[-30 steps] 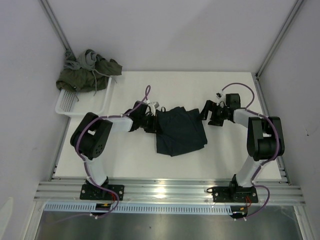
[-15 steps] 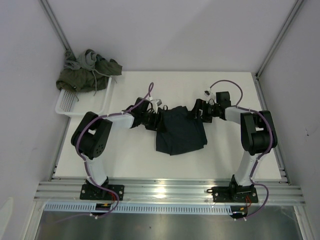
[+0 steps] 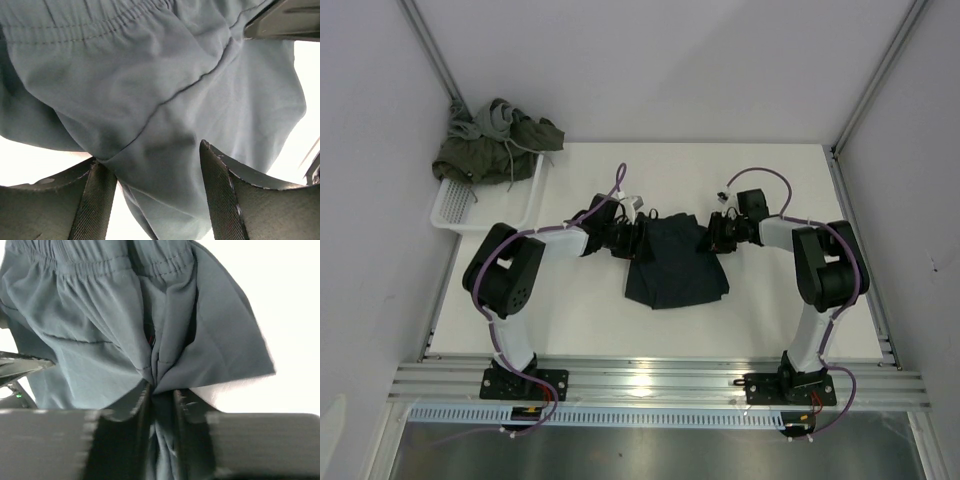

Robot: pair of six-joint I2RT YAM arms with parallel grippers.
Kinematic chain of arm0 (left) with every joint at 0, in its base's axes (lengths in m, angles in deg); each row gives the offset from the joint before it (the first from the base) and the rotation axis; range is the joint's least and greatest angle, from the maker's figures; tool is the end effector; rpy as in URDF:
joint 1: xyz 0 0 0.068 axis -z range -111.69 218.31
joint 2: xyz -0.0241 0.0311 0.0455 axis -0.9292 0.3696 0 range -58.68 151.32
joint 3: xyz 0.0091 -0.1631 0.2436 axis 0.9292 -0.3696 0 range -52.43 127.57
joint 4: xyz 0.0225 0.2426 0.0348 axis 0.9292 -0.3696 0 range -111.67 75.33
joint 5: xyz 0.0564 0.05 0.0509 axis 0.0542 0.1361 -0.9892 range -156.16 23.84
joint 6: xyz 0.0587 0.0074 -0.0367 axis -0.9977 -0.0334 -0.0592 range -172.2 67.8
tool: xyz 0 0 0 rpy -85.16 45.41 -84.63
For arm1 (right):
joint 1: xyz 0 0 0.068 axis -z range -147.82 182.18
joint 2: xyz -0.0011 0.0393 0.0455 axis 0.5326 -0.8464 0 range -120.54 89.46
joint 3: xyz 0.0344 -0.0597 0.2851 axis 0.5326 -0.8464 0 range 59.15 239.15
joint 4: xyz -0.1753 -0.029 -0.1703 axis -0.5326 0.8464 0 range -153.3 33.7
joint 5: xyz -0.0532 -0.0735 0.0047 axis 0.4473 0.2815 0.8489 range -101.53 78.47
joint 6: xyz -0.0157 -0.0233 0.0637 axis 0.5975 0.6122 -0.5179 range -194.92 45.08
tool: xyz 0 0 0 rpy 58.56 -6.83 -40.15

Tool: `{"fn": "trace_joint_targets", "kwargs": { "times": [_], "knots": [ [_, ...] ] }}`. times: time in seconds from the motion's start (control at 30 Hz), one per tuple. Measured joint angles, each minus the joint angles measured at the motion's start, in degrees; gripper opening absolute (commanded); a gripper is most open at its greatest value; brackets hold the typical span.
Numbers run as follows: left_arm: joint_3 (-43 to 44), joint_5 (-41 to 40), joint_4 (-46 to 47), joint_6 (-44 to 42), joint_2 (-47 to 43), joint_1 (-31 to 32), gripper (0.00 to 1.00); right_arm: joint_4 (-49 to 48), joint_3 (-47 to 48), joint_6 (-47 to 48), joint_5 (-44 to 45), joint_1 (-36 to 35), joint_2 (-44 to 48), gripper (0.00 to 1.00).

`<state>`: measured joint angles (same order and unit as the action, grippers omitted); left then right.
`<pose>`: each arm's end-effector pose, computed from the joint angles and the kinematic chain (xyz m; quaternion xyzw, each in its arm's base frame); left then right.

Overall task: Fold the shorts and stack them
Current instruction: Fold the shorts

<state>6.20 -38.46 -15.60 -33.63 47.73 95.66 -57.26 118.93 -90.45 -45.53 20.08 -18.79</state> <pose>0.3259 -0.1983 0.1648 0.1537 0.8994 -0.3398 0.2278 0.3610 0.1097 0.1546 -0.0618 0.9131 0.3400 0.2166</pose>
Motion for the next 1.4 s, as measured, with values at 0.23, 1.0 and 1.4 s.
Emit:
{"fn": "trace_joint_targets", "kwargs": {
  "times": [0.23,1.0,1.4],
  "knots": [
    [-0.81,-0.94,1.25,0.48,-0.42,-0.24,0.68,0.52,-0.09,-2.32,-3.06,2.95,-1.55,0.0],
    [-17.35,3.21,16.11,4.55,-8.15,-4.94,0.56,-4.11,-1.62,-5.27,-14.03,8.48,-5.07,0.0],
    [-22.64,5.33,16.72,5.97,-12.79,-3.98,0.46,-4.48,-1.81,-5.4,-14.14,8.48,-5.07,0.0]
  ]
}}
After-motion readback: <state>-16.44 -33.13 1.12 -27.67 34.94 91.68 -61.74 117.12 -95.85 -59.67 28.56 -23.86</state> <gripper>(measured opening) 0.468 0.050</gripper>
